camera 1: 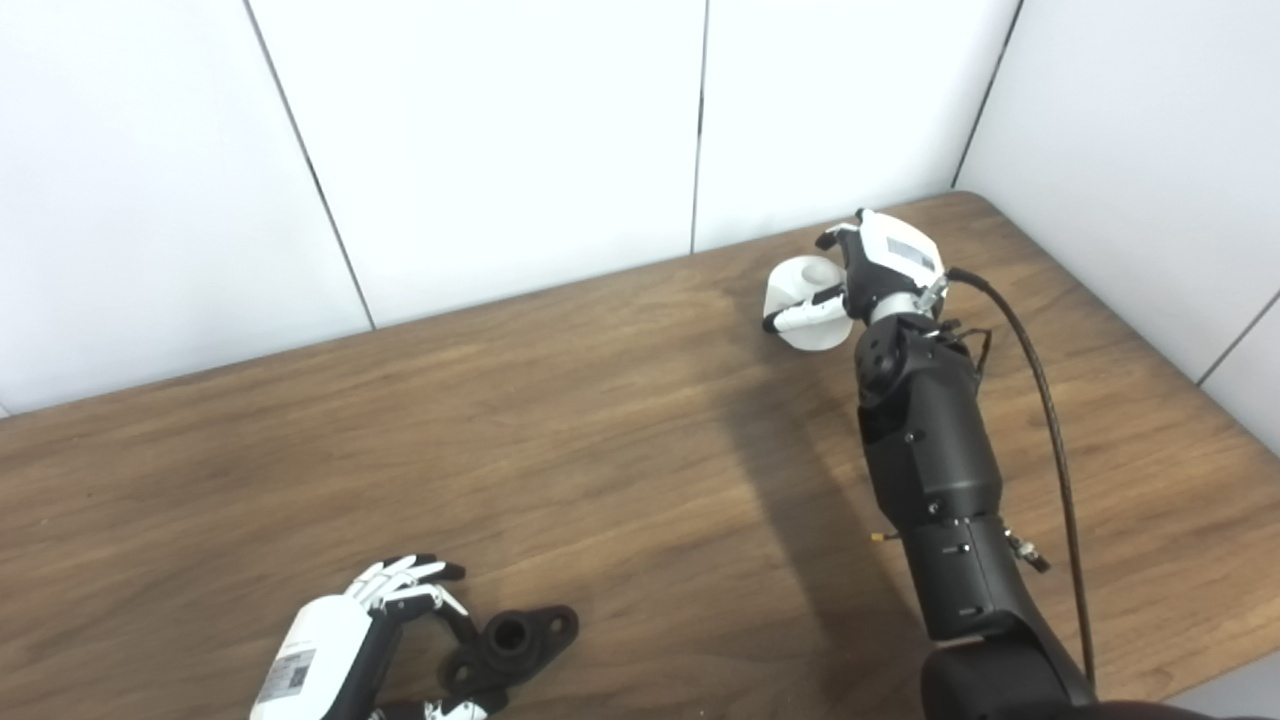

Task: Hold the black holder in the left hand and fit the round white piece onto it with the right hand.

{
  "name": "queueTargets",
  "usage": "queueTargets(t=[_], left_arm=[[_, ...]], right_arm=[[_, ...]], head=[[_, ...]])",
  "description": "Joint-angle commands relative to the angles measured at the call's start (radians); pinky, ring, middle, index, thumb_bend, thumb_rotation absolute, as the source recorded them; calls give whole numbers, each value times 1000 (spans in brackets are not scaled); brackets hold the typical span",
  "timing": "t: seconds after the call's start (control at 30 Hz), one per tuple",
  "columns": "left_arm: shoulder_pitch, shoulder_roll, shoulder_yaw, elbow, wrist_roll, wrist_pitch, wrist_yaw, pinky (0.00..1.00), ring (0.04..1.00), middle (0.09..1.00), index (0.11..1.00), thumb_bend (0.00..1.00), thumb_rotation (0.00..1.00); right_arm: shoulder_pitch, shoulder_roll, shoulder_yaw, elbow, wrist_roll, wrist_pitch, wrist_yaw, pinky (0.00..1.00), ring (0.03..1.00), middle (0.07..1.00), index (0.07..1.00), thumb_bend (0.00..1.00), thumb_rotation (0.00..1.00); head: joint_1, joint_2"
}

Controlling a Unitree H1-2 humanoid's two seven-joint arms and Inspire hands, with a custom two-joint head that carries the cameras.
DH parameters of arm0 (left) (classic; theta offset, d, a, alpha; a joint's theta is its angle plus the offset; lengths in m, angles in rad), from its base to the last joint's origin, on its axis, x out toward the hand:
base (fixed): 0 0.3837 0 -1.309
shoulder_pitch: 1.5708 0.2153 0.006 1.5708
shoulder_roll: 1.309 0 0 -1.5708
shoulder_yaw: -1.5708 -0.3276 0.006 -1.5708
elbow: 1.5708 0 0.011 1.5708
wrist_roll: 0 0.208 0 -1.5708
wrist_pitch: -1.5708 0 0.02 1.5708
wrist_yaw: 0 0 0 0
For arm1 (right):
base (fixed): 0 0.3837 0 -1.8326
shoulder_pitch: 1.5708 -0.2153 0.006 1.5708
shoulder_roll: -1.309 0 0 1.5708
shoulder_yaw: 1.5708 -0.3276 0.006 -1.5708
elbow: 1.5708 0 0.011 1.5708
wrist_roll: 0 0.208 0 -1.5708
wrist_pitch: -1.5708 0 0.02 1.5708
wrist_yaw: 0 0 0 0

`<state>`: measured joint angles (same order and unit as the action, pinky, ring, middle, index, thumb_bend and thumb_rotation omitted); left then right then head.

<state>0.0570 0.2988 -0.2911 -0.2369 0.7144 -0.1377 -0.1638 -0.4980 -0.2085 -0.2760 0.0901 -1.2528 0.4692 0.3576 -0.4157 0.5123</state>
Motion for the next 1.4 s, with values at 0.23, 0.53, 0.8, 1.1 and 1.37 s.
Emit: queueTargets(t=[0.23,0.53,0.8,1.1,1.37], left_arm=[[6,8,-9,7,7,18,-24,898,876,801,485,521,50],[6,7,-12,4,13,23,-28,903,880,804,486,520,50],[7,6,-13,7,16,17,-19,897,877,801,485,520,50],[8,5,-14,2,17,21,-23,898,880,804,486,520,50],[7,3,-16,4,21,24,-23,896,880,805,486,520,49]], right_arm=[[-48,-33,5,-19,-4,1,-35,949,1000,994,779,826,373],[-46,-38,5,-17,-22,1,-27,956,1000,1000,801,807,364],[-39,-44,13,-16,-28,1,-24,953,1000,1000,798,798,365],[-30,-51,15,-18,-21,1,-14,965,1000,1000,802,792,358],[-32,-53,15,-8,-9,1,-28,959,1000,1000,796,793,348]], head=[[0,3],[3,5],[4,5],[11,5],[13,7]])
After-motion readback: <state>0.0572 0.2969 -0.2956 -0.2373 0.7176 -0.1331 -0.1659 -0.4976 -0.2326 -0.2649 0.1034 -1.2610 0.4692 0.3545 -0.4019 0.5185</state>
